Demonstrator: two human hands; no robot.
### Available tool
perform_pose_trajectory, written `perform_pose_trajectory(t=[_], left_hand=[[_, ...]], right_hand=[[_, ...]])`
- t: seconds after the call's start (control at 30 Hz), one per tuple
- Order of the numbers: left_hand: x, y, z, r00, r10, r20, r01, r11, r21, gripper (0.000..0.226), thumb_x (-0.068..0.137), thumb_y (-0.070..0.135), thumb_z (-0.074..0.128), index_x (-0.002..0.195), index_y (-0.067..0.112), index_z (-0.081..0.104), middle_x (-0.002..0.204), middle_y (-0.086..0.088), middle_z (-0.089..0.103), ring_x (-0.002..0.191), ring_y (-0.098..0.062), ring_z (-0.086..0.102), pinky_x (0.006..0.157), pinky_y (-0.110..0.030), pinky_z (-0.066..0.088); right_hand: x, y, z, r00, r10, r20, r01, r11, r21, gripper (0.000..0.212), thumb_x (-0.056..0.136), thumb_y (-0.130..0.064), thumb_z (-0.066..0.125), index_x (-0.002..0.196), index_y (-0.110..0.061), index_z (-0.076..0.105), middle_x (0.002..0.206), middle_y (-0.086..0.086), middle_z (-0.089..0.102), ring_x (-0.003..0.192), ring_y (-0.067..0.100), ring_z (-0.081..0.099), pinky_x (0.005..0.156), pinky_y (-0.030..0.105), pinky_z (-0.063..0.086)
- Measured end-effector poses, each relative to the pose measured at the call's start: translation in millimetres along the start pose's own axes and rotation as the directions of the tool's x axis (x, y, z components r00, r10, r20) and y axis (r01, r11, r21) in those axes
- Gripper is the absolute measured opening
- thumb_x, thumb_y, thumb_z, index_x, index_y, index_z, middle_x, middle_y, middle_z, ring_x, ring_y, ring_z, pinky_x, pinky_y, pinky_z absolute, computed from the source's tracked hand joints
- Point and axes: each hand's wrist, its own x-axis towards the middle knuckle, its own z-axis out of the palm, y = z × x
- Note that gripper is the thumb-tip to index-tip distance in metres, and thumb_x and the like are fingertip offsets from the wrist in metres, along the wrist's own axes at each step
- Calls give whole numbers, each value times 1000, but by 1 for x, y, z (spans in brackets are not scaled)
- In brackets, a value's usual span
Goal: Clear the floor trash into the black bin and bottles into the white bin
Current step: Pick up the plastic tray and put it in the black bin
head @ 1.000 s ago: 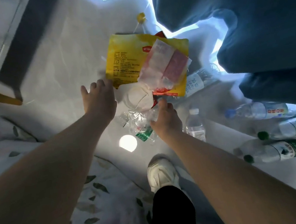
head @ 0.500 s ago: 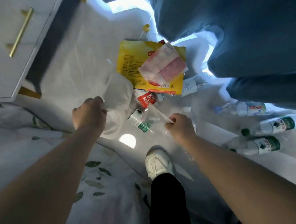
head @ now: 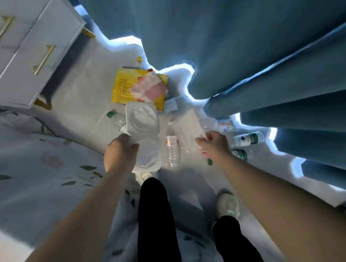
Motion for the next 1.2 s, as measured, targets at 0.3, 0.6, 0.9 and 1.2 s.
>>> perform_pose_trajectory(t=[0.3,0.6,0.9,1.2], left_hand=[[-187,103,50,1000,-26,18,28,989,-146,16,82,21,64,92,9,63,84,-11,63,85,-33,57,66,-32,40],[-261,161,74,989,136,63,-126,982,-140,14,82,23,65,81,11,58,76,-7,59,78,-31,55,63,-32,38],[-303,205,105,935,327,136,-330,944,-1,21,84,22,66,98,7,65,85,-8,62,82,-30,56,67,-28,34],[-400,274,211,864,447,231,-480,870,112,19,83,24,65,94,10,63,89,-8,66,86,-32,58,69,-29,36]], right_hand=[[-91,71,-179,996,84,-20,-74,950,303,30,85,-8,67,67,-17,45,72,4,48,63,17,49,66,32,51],[-135,126,-247,983,173,-68,-114,848,518,23,87,-8,66,79,-13,46,73,7,48,61,16,52,64,27,51],[-153,195,-303,957,256,-139,-102,742,663,14,89,-11,65,89,-7,52,87,13,56,75,19,57,67,28,54],[-159,312,-401,936,322,-142,-78,583,809,9,91,-10,63,90,-8,55,80,9,58,69,15,57,67,28,53]])
